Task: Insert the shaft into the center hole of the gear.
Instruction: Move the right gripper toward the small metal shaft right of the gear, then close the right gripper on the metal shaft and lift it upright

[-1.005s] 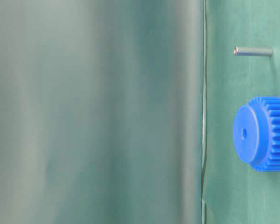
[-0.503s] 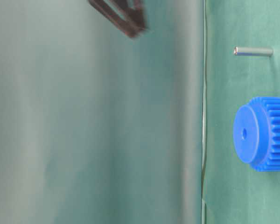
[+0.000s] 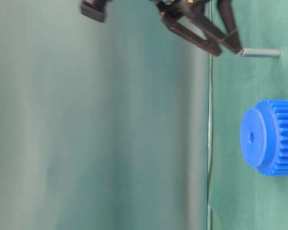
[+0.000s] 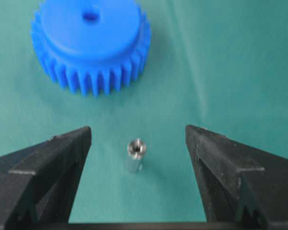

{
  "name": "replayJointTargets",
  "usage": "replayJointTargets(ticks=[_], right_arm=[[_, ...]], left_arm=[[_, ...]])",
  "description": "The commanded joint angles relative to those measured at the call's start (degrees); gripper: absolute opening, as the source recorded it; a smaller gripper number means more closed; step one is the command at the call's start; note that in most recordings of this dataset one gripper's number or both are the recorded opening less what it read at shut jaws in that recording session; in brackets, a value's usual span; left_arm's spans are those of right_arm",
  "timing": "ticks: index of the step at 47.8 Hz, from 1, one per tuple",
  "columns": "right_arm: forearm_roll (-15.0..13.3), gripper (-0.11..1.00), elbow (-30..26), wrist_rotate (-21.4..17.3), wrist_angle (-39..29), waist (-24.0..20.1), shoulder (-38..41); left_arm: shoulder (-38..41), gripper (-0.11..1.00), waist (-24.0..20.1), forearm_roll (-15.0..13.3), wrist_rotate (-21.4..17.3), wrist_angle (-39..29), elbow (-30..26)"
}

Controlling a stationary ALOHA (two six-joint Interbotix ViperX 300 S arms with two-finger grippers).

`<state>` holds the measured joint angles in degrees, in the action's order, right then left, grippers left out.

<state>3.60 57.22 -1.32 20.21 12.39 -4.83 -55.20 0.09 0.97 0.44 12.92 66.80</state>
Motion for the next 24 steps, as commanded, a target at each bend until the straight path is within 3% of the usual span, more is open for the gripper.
replayJointTargets(ticks=[1, 24], right_arm=[[0.7, 0.82, -0.7, -0.1, 1.3, 0.1, 1.1], [1.0, 0.75, -1.3, -0.2, 3.0, 0.0, 4.0]], left_arm=[[0.4, 0.00, 0.1, 0.2, 0.1, 0.3, -1.4], [0.5, 0.00, 0.1, 0.2, 0.1, 0.2, -1.4]])
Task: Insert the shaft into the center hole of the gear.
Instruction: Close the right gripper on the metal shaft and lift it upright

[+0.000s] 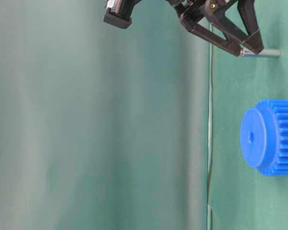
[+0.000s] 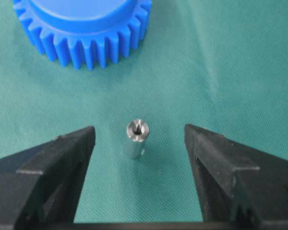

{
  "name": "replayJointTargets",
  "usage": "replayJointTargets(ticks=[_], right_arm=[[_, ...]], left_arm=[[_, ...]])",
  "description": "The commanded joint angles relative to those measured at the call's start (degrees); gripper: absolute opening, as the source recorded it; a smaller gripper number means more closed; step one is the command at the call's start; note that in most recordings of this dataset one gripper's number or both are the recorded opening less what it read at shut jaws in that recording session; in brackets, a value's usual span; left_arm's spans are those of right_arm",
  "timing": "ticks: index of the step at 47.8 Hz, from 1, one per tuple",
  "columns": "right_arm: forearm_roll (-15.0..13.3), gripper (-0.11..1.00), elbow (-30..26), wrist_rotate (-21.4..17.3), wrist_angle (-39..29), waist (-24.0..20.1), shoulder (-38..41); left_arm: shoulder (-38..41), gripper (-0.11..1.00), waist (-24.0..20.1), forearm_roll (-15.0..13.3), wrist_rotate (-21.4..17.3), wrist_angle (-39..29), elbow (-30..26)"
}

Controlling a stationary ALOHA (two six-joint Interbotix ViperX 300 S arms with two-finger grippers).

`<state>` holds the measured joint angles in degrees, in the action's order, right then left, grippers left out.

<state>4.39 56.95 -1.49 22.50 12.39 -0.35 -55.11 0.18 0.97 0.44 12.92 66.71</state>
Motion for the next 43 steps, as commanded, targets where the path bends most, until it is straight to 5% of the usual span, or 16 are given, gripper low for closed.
replayJointTargets(ticks=[1, 8, 19, 32, 43], right_arm=[[0.1, 0.76, -1.1, 0.0, 0.7, -0.1, -0.4], [-0.1, 0.65, -1.9, 0.0, 0.4, -0.7, 0.3], [-0.1, 0.16, -1.8, -0.1, -0.4, -1.1, 0.2], [-0.1, 0.16, -3.3, 0.0, -5.2, -1.1, -4.0], [-0.5, 0.16, -7.0, 0.5, -16.3, -1.1, -12.0]], left_arm=[[0.4, 0.00, 0.0, 0.2, 0.1, 0.2, -1.3], [0.4, 0.00, 0.0, 0.2, 0.1, -0.2, -1.3], [0.4, 0.00, 0.0, 0.2, 0.0, -0.9, -1.3], [0.1, 0.00, 0.0, 0.2, 0.0, -1.0, -1.3], [0.1, 0.00, 0.0, 0.2, 0.0, -1.1, -1.4]])
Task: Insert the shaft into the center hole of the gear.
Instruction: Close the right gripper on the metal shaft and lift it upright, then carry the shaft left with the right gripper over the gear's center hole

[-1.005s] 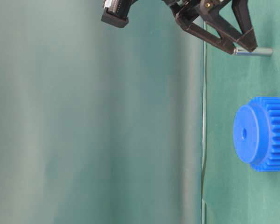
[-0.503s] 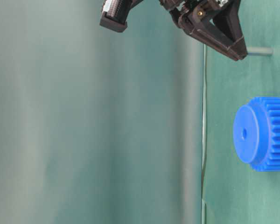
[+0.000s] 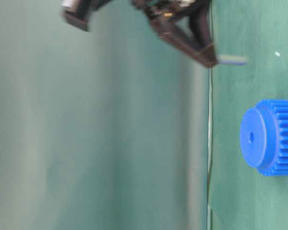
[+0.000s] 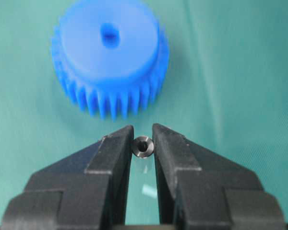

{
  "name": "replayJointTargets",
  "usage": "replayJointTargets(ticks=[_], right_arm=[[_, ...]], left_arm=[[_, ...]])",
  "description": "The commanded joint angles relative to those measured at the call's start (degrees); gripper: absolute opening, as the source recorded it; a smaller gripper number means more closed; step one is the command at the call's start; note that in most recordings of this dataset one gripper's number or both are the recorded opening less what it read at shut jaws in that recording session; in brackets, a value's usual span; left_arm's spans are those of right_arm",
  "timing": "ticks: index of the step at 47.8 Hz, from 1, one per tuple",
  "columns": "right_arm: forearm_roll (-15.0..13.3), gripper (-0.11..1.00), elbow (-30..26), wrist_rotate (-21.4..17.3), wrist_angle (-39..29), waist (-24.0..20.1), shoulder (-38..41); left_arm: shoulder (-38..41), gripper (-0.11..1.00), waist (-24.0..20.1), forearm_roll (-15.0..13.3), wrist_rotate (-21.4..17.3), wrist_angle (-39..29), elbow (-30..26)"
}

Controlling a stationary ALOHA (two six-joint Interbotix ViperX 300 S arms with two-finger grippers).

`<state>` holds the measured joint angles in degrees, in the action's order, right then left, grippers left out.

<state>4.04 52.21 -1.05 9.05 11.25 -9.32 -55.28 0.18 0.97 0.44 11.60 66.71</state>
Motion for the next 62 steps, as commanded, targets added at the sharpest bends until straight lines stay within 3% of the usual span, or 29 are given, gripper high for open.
replayJointTargets(ticks=[1, 7, 19, 42, 62], right_arm=[[-0.3, 0.16, -2.5, 0.1, -3.8, 0.0, -3.6], [-1.3, 0.16, -4.2, 0.1, -7.7, 0.0, -5.6], [-1.3, 0.16, -6.4, 0.0, -7.1, -0.4, -3.7], [-1.3, 0.16, -21.4, 0.3, -7.1, -3.8, 9.4], [-0.4, 0.16, -20.4, -0.5, -5.1, -3.8, 15.0]], left_arm=[[0.3, 0.00, 0.0, 0.2, 0.0, 0.3, -1.4], [0.4, 0.00, 0.0, 0.2, 0.1, 0.3, -1.4], [0.5, 0.00, 0.0, 0.2, 0.1, 0.4, -1.4], [0.5, 0.00, 0.0, 0.2, 0.4, 0.3, -1.4], [0.6, 0.00, 0.0, 0.2, 0.4, 0.3, -1.3]])
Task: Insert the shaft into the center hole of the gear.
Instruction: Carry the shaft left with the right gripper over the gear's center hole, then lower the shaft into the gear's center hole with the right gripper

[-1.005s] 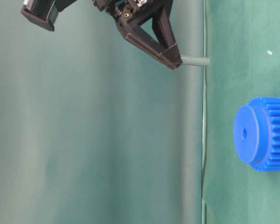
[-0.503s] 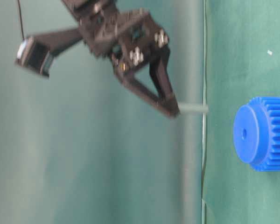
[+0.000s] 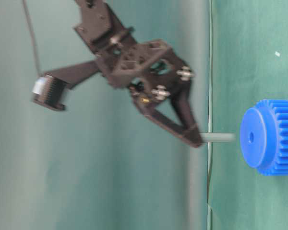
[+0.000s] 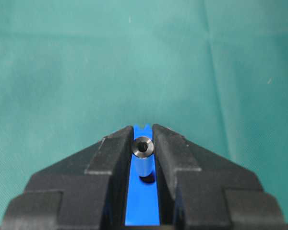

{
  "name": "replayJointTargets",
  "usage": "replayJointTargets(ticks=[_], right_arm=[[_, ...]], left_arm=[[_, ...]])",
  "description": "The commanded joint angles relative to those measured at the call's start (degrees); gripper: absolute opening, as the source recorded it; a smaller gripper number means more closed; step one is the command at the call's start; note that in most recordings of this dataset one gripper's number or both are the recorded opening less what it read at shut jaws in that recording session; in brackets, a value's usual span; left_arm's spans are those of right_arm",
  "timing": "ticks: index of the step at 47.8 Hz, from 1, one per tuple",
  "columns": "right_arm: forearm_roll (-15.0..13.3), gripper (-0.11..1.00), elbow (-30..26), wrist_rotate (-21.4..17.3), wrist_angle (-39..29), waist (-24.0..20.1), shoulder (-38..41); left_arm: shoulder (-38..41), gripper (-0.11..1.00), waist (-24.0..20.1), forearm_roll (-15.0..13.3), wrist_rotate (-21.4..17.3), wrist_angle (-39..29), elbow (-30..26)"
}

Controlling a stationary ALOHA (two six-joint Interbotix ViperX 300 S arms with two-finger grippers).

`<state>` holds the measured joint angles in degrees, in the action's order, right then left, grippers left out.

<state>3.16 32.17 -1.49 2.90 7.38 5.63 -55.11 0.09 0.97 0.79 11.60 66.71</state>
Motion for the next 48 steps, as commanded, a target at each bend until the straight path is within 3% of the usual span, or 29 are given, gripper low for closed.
replayJointTargets(ticks=[1, 14, 31, 48], right_arm=[[0.7, 0.16, -0.3, -0.1, 1.2, 0.1, 0.4], [1.2, 0.16, 1.1, -0.4, 4.3, 0.1, 1.8], [1.0, 0.16, -2.3, 0.0, 5.2, 0.1, 1.6], [0.9, 0.16, -2.1, 0.0, 8.3, 0.4, 4.2]], left_arm=[[0.4, 0.00, 0.1, 0.2, 0.0, 0.3, -1.3], [0.4, 0.00, 0.1, 0.2, -0.1, 0.3, -1.3], [0.4, 0.00, 0.1, 0.2, -0.1, 0.3, -1.4], [0.4, 0.00, 0.1, 0.2, -0.2, 0.2, -1.4]])
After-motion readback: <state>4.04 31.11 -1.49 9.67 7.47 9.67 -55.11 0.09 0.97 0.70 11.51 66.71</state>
